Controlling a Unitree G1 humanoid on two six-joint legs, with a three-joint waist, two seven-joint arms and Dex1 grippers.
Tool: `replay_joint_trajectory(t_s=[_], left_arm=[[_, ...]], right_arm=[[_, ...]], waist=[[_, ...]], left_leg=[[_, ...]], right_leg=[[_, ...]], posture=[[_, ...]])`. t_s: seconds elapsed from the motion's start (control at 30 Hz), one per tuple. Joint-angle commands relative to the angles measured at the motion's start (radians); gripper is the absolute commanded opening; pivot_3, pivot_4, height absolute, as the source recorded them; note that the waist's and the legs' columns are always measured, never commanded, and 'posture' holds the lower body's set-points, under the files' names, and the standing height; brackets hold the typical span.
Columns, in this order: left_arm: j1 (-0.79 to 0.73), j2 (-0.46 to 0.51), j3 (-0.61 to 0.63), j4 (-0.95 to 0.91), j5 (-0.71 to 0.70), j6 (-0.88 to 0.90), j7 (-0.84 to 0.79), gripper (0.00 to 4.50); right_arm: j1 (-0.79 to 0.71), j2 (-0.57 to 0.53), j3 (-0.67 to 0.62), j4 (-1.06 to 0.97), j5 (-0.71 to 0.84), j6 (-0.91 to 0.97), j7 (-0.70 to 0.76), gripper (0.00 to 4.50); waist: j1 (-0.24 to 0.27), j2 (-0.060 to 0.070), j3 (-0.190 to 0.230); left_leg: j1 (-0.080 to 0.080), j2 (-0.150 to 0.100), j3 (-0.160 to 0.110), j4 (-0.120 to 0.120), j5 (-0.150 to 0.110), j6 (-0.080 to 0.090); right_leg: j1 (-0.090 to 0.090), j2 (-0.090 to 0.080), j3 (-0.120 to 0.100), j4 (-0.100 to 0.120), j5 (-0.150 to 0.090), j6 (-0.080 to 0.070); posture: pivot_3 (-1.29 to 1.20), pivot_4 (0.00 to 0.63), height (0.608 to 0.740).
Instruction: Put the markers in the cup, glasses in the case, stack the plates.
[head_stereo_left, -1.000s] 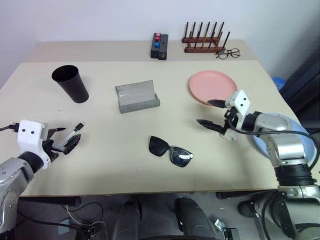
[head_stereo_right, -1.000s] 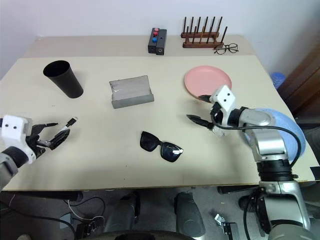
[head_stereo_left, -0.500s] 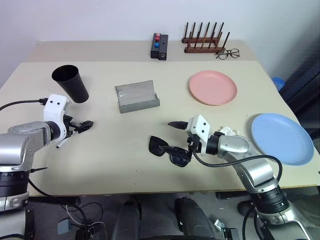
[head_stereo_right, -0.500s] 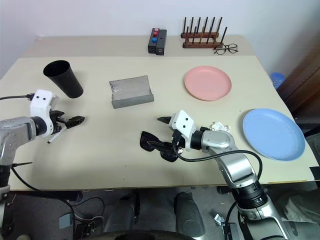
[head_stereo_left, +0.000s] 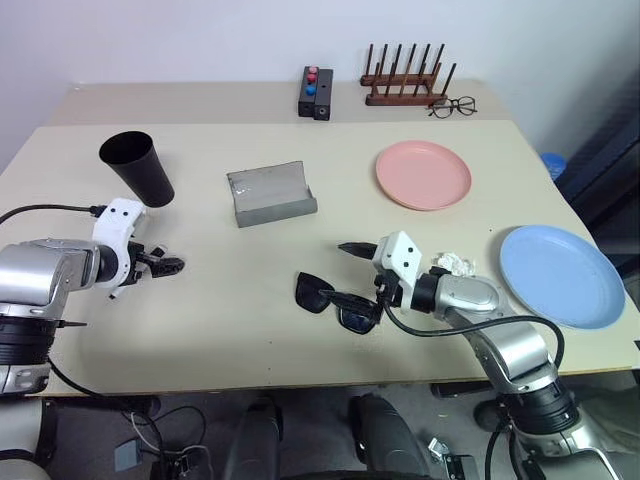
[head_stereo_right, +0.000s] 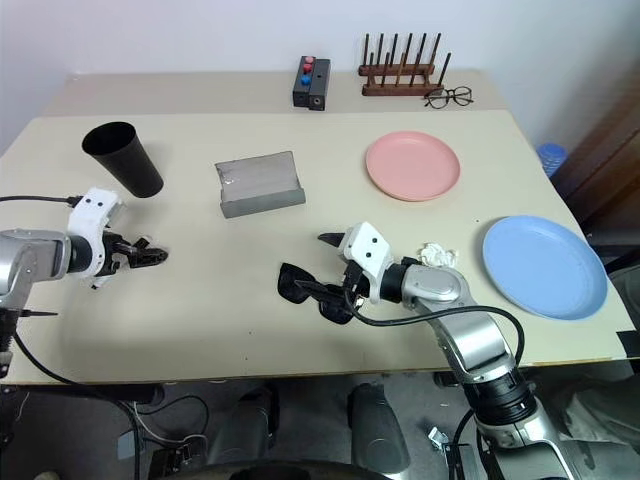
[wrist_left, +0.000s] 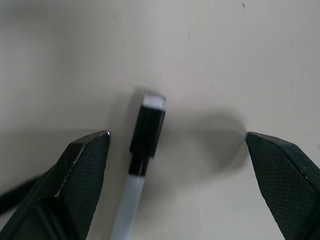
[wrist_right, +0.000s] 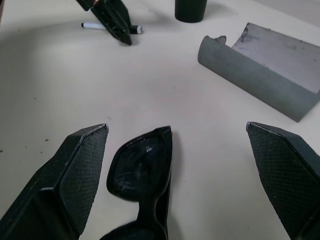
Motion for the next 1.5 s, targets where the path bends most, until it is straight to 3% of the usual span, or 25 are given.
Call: replay_joint_trajectory(t_s=[0.03,0.43,0.57,0.77,1.27,1.37,1.5], left_arm=[[0.057,0.055,0.013,-0.071,-0.020,0.092,-0.028,4.46],[0.310,0.142,0.116,-0.225,-0.079,0.162,-0.083,4.46],[0.324,0.125,0.117,-0.205,-0.068,0.122,-0.082,3.31],[0.301,0.087,0.127,-0.187,-0.050,0.073,-0.058,0.47],[0.221,-0.087,0.271,-0.222,-0.018,-0.129,0.086,0.47],[0.190,-0.168,0.335,-0.258,0.001,-0.321,0.147,0.47],[0.122,-0.247,0.391,-0.304,-0.037,-0.430,0.195,0.47]], right_arm=[[-0.009,0.010,0.005,-0.014,0.004,-0.029,0.005,4.50],[-0.041,0.019,0.017,0.019,0.006,-0.039,0.016,4.50],[-0.039,0.021,0.021,0.010,0.005,-0.039,0.014,4.50],[-0.048,0.016,0.020,-0.001,0.017,-0.028,0.024,4.50],[-0.088,0.030,0.020,0.021,0.042,-0.015,0.057,4.50],[-0.101,0.035,0.022,0.029,0.041,-0.013,0.061,4.50],[-0.112,0.040,0.022,0.036,0.039,-0.015,0.066,4.50]], waist=[[-0.001,0.000,0.000],[-0.002,0.000,0.000],[-0.002,0.001,0.000],[0.005,0.001,-0.001],[0.032,0.003,-0.003],[0.029,0.003,-0.003],[0.028,0.002,-0.003]], left_leg=[[0.000,0.000,0.000,0.000,0.000,0.000],[0.001,0.000,0.001,-0.001,0.000,0.000],[0.001,0.000,0.001,-0.001,0.000,0.000],[0.001,0.000,0.001,0.000,0.000,0.000],[0.002,0.000,0.001,0.002,0.000,0.000],[0.001,0.000,0.001,0.002,0.000,0.000],[0.000,0.000,0.001,0.001,0.000,0.000]], right_leg=[[0.000,0.000,0.000,0.000,0.000,0.000],[0.000,0.000,0.000,0.000,0.000,0.000],[0.000,-0.001,0.000,0.000,0.000,-0.001],[0.000,-0.001,0.000,0.000,0.000,-0.001],[0.003,-0.001,0.000,0.000,0.000,-0.001],[0.001,0.000,0.000,0.000,0.000,-0.001],[0.001,-0.001,0.000,-0.001,0.001,0.000]], posture=[[0.00,0.150,0.738],[0.00,0.150,0.738],[0.00,0.150,0.738],[0.00,0.150,0.738],[0.00,0.150,0.738],[0.00,0.150,0.738],[0.00,0.150,0.738]])
